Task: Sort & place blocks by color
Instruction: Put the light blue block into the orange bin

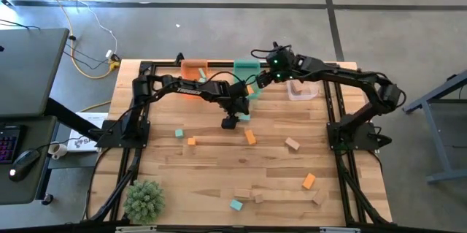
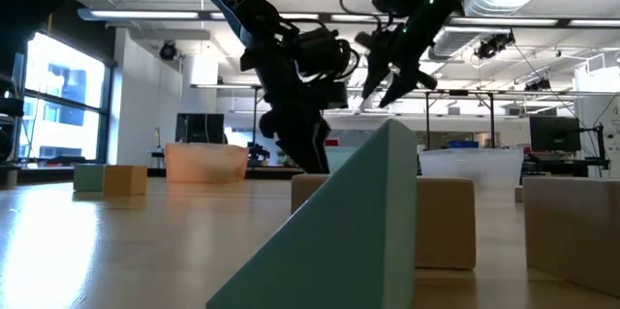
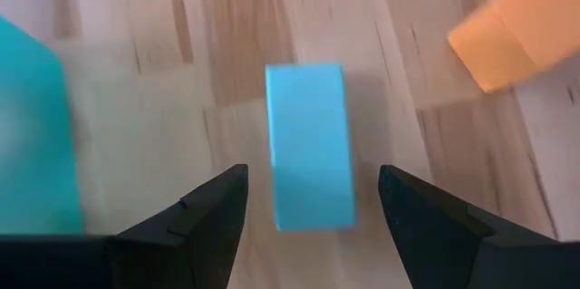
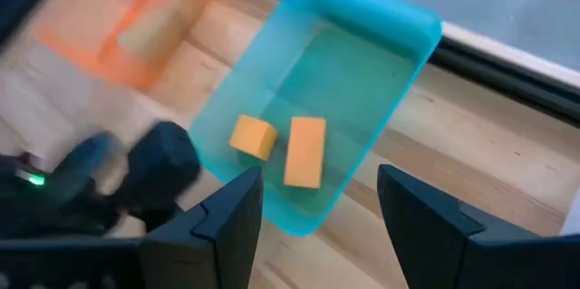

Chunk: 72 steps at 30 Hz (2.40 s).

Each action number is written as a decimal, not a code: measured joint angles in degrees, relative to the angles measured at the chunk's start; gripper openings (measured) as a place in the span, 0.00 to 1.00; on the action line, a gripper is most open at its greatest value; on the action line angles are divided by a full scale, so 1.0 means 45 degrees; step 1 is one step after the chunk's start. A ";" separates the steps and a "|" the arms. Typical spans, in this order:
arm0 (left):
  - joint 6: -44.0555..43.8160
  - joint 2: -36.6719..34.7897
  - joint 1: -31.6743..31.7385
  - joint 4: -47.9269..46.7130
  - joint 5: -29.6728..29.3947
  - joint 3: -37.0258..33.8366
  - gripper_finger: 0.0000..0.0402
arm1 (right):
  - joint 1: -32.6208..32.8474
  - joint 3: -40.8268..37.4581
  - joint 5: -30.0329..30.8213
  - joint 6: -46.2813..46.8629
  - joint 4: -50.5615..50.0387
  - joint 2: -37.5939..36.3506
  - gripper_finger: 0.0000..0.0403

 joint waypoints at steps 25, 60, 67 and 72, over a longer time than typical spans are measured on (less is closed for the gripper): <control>0.0098 0.0094 -0.0024 0.0391 -0.0235 0.0024 0.59 | 0.1395 0.0000 0.2380 0.0992 -0.0269 -0.4070 0.51; 0.0409 0.0123 -0.0495 0.0239 -0.1476 0.0034 0.26 | 0.1538 0.0000 0.2293 0.0790 -0.0279 -0.4046 0.51; 0.0040 0.0083 -0.0377 0.0183 -0.1022 0.0068 0.07 | 0.1540 0.0000 0.2293 0.0785 -0.0279 -0.4041 0.51; -0.0271 0.0065 -0.0069 0.0081 -0.0472 0.0053 0.02 | 0.1540 0.0000 0.2293 0.0751 -0.0279 -0.4041 0.51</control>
